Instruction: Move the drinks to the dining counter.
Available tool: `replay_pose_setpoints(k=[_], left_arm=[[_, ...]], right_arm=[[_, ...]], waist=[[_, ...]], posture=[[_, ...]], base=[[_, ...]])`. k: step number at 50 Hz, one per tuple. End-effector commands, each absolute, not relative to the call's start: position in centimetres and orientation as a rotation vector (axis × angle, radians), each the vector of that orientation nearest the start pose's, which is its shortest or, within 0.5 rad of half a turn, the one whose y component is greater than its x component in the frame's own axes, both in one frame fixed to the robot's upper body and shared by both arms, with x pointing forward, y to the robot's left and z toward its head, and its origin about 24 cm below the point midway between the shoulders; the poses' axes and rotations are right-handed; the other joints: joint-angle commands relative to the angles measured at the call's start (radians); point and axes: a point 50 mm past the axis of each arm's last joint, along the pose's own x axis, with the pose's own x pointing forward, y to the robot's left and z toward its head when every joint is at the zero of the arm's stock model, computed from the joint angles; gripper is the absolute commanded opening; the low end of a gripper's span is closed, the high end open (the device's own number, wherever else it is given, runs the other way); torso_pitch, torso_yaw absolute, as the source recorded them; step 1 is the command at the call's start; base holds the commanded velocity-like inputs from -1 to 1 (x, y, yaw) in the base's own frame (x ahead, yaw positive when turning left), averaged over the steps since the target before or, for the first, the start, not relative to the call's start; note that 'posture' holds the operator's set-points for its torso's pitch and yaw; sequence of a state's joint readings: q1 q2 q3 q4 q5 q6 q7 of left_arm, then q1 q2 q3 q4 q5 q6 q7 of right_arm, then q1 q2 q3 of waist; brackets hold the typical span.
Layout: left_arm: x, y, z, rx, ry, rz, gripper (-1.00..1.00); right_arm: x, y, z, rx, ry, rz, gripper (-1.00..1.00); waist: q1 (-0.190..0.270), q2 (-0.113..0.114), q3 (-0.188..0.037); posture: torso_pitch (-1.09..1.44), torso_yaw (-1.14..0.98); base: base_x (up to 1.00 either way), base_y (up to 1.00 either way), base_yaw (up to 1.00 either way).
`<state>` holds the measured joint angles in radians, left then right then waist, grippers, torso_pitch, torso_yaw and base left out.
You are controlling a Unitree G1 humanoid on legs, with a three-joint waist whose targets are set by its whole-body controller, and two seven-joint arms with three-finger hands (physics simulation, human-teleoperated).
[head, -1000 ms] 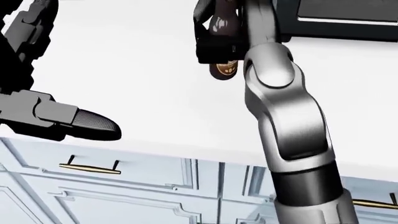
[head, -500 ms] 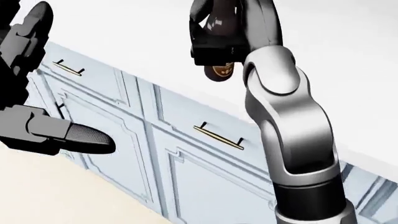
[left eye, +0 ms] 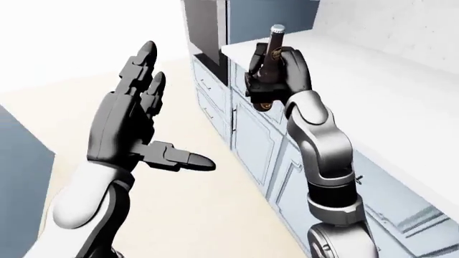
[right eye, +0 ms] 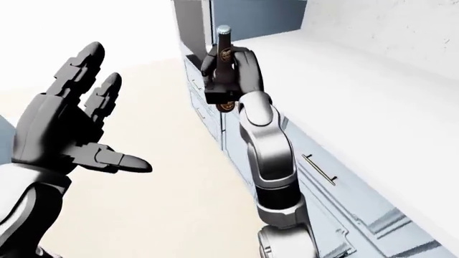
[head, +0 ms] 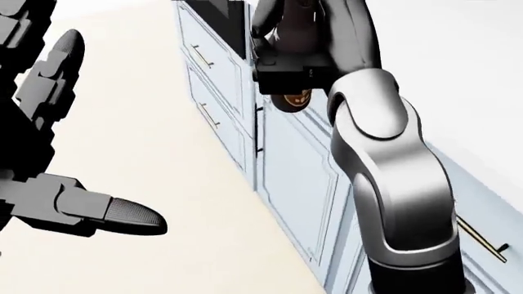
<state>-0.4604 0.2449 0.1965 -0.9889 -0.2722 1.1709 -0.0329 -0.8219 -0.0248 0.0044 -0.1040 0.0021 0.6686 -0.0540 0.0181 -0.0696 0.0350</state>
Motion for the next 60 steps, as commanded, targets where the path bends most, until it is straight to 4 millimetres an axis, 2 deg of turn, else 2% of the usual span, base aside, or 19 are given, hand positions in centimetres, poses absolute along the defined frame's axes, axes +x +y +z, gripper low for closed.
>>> replay_pose_setpoints(k=[1,2,4,9,12,14,26,28,29,30,33,41,43,44,45,56,58,59,60], left_arm=[[21.6,15.3,25.4,0.126,-0.344,-0.168,1.00],[21.5,15.3,25.3,0.128,-0.344,-0.171,1.00],[21.3,15.2,25.3,0.131,-0.346,-0.173,1.00],[21.1,14.8,24.6,0.132,-0.339,-0.184,1.00],[21.1,14.7,24.4,0.134,-0.337,-0.181,1.00],[21.0,14.8,24.3,0.135,-0.335,-0.178,1.00],[23.7,15.2,23.5,0.130,-0.309,-0.160,1.00],[23.9,15.2,23.7,0.130,-0.311,-0.157,1.00],[24.0,15.1,23.7,0.130,-0.313,-0.159,1.00],[24.1,15.1,23.5,0.131,-0.311,-0.160,1.00],[23.7,15.1,23.6,0.131,-0.315,-0.161,1.00],[23.0,15.4,23.7,0.124,-0.322,-0.155,1.00],[23.1,15.4,23.5,0.123,-0.323,-0.157,1.00],[23.1,15.3,23.5,0.124,-0.323,-0.157,1.00],[23.0,15.3,23.6,0.124,-0.325,-0.157,1.00],[22.9,15.3,23.3,0.120,-0.323,-0.158,1.00],[22.9,15.3,23.3,0.118,-0.322,-0.157,1.00],[22.8,15.3,23.3,0.118,-0.322,-0.157,1.00],[22.8,15.3,23.3,0.117,-0.322,-0.157,1.00]], right_arm=[[33.2,-8.9,26.1,-0.071,-0.317,0.138,-1.00],[32.9,-8.9,26.2,-0.073,-0.320,0.139,-1.00],[32.6,-9.0,26.1,-0.073,-0.322,0.137,-1.00],[32.1,-9.1,25.4,-0.070,-0.311,0.138,-1.00],[31.8,-9.2,25.2,-0.062,-0.310,0.142,-1.00],[31.7,-9.2,25.1,-0.060,-0.310,0.143,-1.00],[32.3,-10.0,24.8,-0.064,-0.312,0.135,-1.00],[31.9,-10.1,25.1,-0.064,-0.319,0.137,-1.00],[31.9,-10.1,25.3,-0.066,-0.324,0.139,-1.00],[31.8,-10.0,25.4,-0.055,-0.320,0.150,-1.00],[31.7,-10.0,25.5,-0.060,-0.326,0.153,-1.00],[31.5,-9.7,25.4,-0.059,-0.329,0.160,-1.00],[31.5,-9.7,25.4,-0.055,-0.326,0.162,-1.00],[31.5,-9.7,25.4,-0.053,-0.325,0.163,-1.00],[31.6,-9.7,25.3,-0.051,-0.325,0.164,-1.00],[31.4,-9.8,25.3,-0.047,-0.328,0.164,-1.00],[31.4,-9.8,25.2,-0.047,-0.328,0.166,-1.00],[31.3,-9.8,25.2,-0.048,-0.328,0.166,-1.00],[31.3,-9.8,25.3,-0.047,-0.328,0.165,-1.00]], waist=[[0.006,-0.006,-0.038],[-0.001,0.007,-0.010],[0.009,0.004,-0.014],[0.005,0.060,-0.001],[0.000,0.110,-0.004],[0.002,0.169,-0.023],[0.005,0.055,-0.003],[0.004,0.011,-0.013],[-0.004,-0.034,-0.030],[-0.005,0.007,-0.012],[0.008,-0.001,-0.023],[-0.003,0.101,-0.009],[-0.002,0.143,-0.017],[-0.001,0.174,-0.048],[0.012,0.152,-0.016],[0.006,0.047,-0.003],[0.005,0.000,-0.015],[-0.005,-0.045,-0.032],[-0.005,0.012,-0.006]], posture=[[0.00,0.00],[0.00,0.00],[0.00,0.00],[0.00,0.00],[0.00,0.00],[0.00,0.00],[0.00,0.00],[0.00,0.00],[0.00,0.00],[0.00,0.00],[0.00,0.00],[0.00,0.00],[0.00,0.00],[0.00,0.00],[0.00,0.00],[0.00,0.00],[0.00,0.00],[0.00,0.00],[0.00,0.00]], base=[[0.00,0.00,1.00],[0.00,0.00,1.00],[0.00,0.00,1.00],[0.00,0.00,1.00],[0.00,0.00,1.00],[0.00,0.00,1.00],[0.00,0.00,1.00],[0.00,0.00,1.00],[0.00,0.00,1.00],[0.00,0.00,1.00],[0.00,0.00,1.00],[0.00,0.00,1.00],[0.00,0.00,1.00],[0.00,0.00,1.00],[0.00,0.00,1.00],[0.00,0.00,1.00],[0.00,0.00,1.00],[0.00,0.00,1.00],[0.00,0.00,1.00]])
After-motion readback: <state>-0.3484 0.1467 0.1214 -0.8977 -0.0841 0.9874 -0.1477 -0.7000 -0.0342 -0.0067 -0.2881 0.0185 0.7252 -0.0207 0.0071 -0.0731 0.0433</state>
